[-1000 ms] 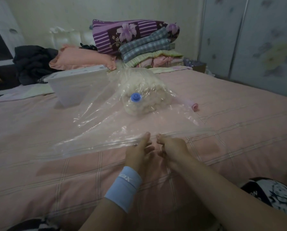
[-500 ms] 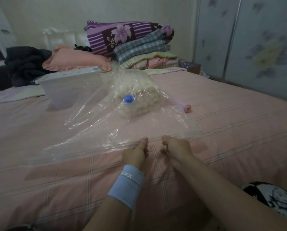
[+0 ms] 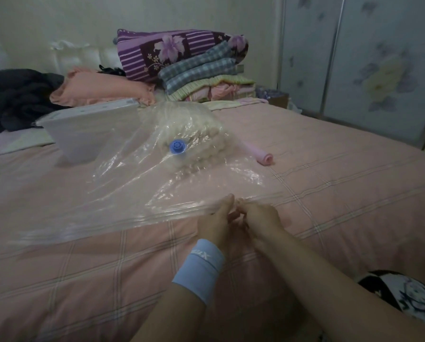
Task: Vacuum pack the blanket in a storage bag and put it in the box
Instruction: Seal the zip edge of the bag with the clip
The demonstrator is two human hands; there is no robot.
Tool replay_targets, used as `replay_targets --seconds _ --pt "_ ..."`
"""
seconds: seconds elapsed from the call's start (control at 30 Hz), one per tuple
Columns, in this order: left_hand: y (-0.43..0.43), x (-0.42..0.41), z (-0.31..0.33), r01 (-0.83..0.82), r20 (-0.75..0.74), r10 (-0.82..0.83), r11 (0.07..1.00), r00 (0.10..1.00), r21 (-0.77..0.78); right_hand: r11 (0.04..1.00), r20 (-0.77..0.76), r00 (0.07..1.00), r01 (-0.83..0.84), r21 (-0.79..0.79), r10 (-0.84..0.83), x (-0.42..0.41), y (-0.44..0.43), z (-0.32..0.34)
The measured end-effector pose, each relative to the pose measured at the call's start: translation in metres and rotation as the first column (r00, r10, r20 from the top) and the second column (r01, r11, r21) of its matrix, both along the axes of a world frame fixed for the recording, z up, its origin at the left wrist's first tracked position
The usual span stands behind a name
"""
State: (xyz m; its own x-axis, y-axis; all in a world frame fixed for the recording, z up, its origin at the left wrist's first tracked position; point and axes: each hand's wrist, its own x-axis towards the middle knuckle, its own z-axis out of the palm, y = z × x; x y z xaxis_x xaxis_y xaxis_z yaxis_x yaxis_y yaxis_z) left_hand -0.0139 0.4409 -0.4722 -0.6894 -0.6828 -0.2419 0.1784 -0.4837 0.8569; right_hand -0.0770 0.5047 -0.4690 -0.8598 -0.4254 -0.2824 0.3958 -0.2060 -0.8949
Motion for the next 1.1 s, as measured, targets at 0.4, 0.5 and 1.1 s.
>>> replay_targets --seconds 0.4,0.5,1.1 --pt "0.005 -0.02 -0.007 -0.117 0.078 0.12 0.992 0.99 -0.043 0.984 0.017 0.988 0.149 0.097 -0.151 -0.028 0.022 -0.003" --pt "0.007 -0.021 -0.005 -0.143 0.059 0.144 0.989 0.988 -0.021 0.982 0.019 0.984 0.175 0.071 -0.177 -0.034 0.025 -0.005" --pt "0.033 -0.037 -0.006 -0.046 0.117 0.043 0.999 0.992 0.024 0.991 -0.083 0.991 0.11 0.073 -0.103 -0.043 0.036 -0.009"
